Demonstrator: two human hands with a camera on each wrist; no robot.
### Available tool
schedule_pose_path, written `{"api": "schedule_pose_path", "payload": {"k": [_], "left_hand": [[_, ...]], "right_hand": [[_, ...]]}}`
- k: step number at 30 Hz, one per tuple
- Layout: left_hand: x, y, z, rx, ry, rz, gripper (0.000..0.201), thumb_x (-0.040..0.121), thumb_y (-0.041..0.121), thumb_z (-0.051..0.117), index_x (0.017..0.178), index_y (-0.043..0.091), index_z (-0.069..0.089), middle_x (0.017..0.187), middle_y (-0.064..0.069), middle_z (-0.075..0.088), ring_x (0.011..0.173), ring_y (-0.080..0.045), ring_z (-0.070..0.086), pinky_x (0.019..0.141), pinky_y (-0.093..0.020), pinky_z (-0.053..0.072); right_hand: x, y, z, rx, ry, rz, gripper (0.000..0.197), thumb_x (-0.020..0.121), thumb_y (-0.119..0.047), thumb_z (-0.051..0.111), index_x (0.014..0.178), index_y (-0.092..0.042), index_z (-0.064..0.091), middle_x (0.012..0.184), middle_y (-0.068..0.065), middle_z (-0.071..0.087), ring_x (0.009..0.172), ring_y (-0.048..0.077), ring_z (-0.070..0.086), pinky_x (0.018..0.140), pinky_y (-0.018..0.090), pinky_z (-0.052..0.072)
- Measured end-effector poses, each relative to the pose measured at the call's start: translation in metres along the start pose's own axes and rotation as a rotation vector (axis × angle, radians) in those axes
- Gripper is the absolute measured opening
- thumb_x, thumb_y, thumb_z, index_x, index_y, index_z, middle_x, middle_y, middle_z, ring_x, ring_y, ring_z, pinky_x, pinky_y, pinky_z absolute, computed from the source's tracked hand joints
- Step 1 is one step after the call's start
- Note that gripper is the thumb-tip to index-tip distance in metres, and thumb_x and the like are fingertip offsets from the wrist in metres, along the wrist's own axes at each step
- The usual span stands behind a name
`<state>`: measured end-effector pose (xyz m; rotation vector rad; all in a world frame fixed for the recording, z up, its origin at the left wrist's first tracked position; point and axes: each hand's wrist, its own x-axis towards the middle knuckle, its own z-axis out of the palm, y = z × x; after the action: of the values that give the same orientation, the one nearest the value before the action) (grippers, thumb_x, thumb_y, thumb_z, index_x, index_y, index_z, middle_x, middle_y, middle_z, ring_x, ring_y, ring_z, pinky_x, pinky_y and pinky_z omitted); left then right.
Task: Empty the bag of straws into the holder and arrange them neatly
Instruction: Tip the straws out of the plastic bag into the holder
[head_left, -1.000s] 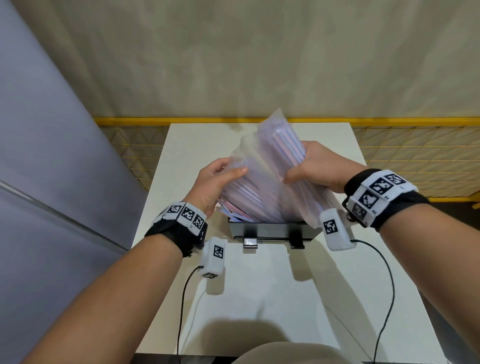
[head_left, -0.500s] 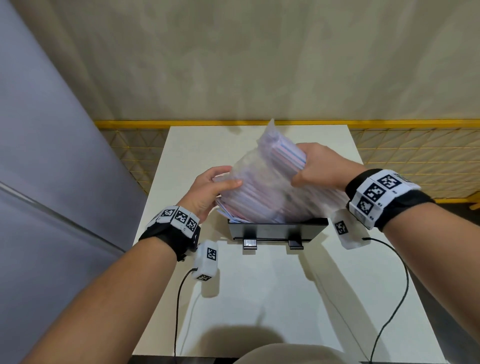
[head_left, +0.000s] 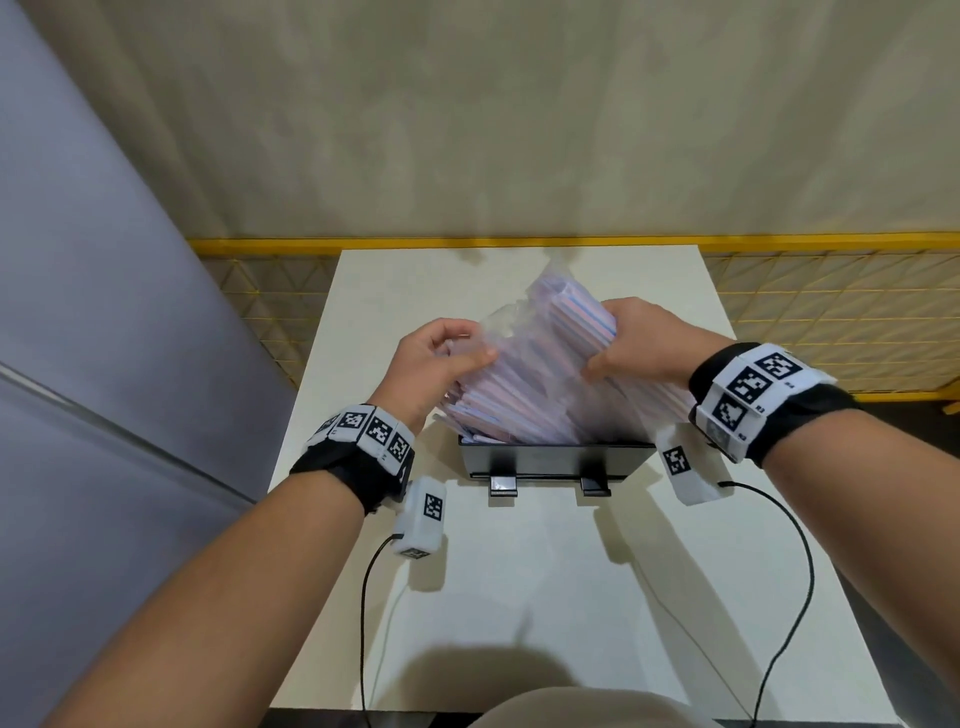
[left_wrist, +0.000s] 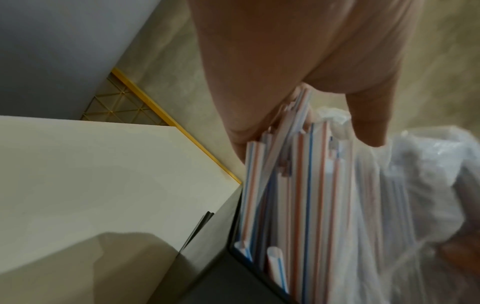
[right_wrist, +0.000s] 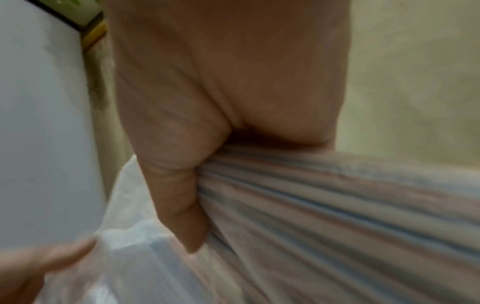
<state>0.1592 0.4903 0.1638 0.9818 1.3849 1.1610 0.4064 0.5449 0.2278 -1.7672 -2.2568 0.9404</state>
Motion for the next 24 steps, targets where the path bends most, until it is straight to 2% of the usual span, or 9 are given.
{"api": "schedule_pose_path", "payload": {"k": [3,4,8,11,13,15,17,20,24], "left_hand": [[0.001,-0.002,-0.004,-0.040,-0.039,-0.030,0.037,0.076,0.008,0.088,0.109,0.015,0.073,0.101,-0.003,0.078,0.087,-0.021,0.074,0.074,-0.031,0.060],[0.001,-0.004,-0.006,-0.044,-0.045,-0.043,0.041,0.075,0.007,0.089,0.112,0.013,0.073,0.104,-0.006,0.078,0.089,-0.023,0.075,0.075,-0.031,0.061],[0.001,-0.007,-0.007,0.016,-0.045,-0.069,0.048,0.070,0.017,0.093,0.113,0.020,0.073,0.106,-0.009,0.075,0.074,-0.026,0.068,0.046,-0.024,0.050],[0.003,-0.008,-0.007,0.018,-0.047,-0.070,0.052,0.063,0.026,0.093,0.111,0.022,0.074,0.104,-0.006,0.075,0.079,-0.028,0.067,0.048,-0.027,0.052],[0.004,-0.007,-0.006,0.015,-0.040,-0.082,0.067,0.056,0.030,0.095,0.119,0.025,0.071,0.110,-0.010,0.075,0.081,-0.033,0.066,0.061,-0.039,0.061],[0.005,-0.006,-0.004,0.023,-0.035,-0.076,0.073,0.058,0.028,0.094,0.126,0.026,0.066,0.112,-0.011,0.073,0.077,-0.030,0.065,0.056,-0.035,0.058],[0.006,-0.006,-0.004,0.014,-0.028,-0.057,0.060,0.067,0.019,0.093,0.120,0.021,0.067,0.106,-0.008,0.073,0.067,-0.020,0.065,0.051,-0.026,0.052],[0.008,-0.007,-0.002,0.073,-0.022,-0.026,0.023,0.079,0.016,0.088,0.094,0.020,0.071,0.087,-0.008,0.067,0.060,-0.023,0.059,0.050,-0.029,0.046],[0.005,0.004,0.007,0.049,0.005,0.025,0.014,0.090,0.008,0.077,0.084,0.012,0.065,0.066,-0.002,0.058,0.045,-0.007,0.052,0.041,-0.015,0.038]], "right_hand": [[-0.002,0.000,-0.005,0.239,0.079,-0.031,0.030,0.073,-0.011,0.084,0.095,-0.007,0.064,0.085,0.006,0.062,0.076,0.023,0.061,0.068,0.033,0.049],[-0.002,0.000,-0.007,0.239,0.100,-0.035,0.028,0.073,-0.010,0.083,0.093,-0.010,0.063,0.083,0.003,0.061,0.074,0.020,0.059,0.066,0.032,0.048],[-0.004,-0.001,-0.011,0.096,0.059,-0.024,0.028,0.072,-0.012,0.083,0.083,-0.018,0.058,0.079,0.001,0.059,0.069,0.017,0.056,0.059,0.028,0.042],[-0.003,0.005,-0.014,0.181,0.085,-0.024,0.028,0.072,-0.010,0.084,0.085,-0.016,0.060,0.080,0.001,0.059,0.070,0.017,0.055,0.061,0.029,0.044],[-0.005,0.005,-0.012,0.095,0.055,-0.017,0.030,0.073,-0.012,0.084,0.080,-0.023,0.056,0.079,0.000,0.057,0.070,0.017,0.055,0.059,0.028,0.042],[-0.006,0.005,-0.012,0.227,0.049,0.009,0.028,0.073,-0.008,0.084,0.083,-0.017,0.060,0.081,0.004,0.060,0.072,0.021,0.058,0.062,0.029,0.047],[-0.006,0.005,-0.012,0.346,0.061,0.018,0.029,0.072,-0.005,0.084,0.094,-0.009,0.064,0.086,0.009,0.063,0.075,0.024,0.062,0.067,0.032,0.052],[-0.003,0.005,-0.011,0.067,0.072,-0.031,0.029,0.073,-0.012,0.082,0.092,-0.016,0.061,0.087,0.005,0.063,0.078,0.024,0.060,0.061,0.028,0.044],[-0.005,0.001,-0.010,-0.116,0.086,-0.058,0.027,0.074,-0.011,0.077,0.095,-0.017,0.060,0.085,0.002,0.061,0.079,0.025,0.058,0.057,0.023,0.040]]}}
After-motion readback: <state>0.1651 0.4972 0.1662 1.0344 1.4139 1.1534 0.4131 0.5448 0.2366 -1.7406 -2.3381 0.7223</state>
